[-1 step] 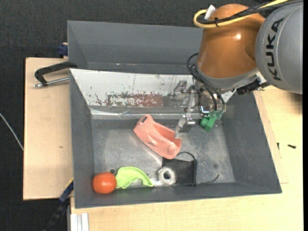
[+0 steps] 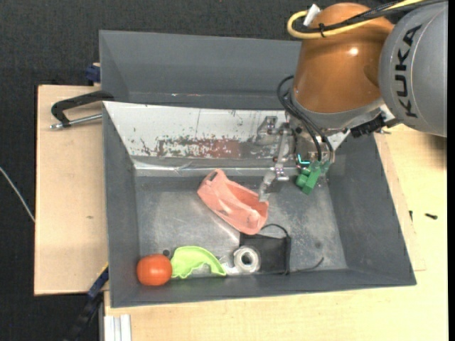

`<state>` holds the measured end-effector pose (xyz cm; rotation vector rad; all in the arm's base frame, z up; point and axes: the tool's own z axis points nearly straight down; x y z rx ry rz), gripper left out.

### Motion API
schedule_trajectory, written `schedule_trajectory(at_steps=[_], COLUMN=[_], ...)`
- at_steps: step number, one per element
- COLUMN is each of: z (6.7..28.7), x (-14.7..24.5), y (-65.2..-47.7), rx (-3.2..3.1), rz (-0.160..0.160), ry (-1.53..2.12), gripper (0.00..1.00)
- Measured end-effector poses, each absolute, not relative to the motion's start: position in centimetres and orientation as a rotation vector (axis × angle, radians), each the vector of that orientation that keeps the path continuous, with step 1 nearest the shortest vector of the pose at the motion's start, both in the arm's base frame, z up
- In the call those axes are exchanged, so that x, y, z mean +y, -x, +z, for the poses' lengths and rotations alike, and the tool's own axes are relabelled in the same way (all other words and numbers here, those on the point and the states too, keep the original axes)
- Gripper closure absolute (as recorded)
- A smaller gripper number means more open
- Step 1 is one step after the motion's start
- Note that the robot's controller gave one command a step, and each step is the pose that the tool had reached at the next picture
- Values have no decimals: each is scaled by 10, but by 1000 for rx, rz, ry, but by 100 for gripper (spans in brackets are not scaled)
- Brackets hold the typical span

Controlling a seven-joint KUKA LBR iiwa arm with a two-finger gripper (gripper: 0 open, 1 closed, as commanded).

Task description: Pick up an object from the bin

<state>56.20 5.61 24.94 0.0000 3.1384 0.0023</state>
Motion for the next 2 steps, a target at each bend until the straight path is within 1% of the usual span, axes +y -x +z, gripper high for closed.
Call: schedule_trajectory(at_steps=[1,2], z=[137,96], x=[79,87], y=[-527,-514], rx=[3109,3089], rz=[1,2], ry=[423,571], gripper=[100,0])
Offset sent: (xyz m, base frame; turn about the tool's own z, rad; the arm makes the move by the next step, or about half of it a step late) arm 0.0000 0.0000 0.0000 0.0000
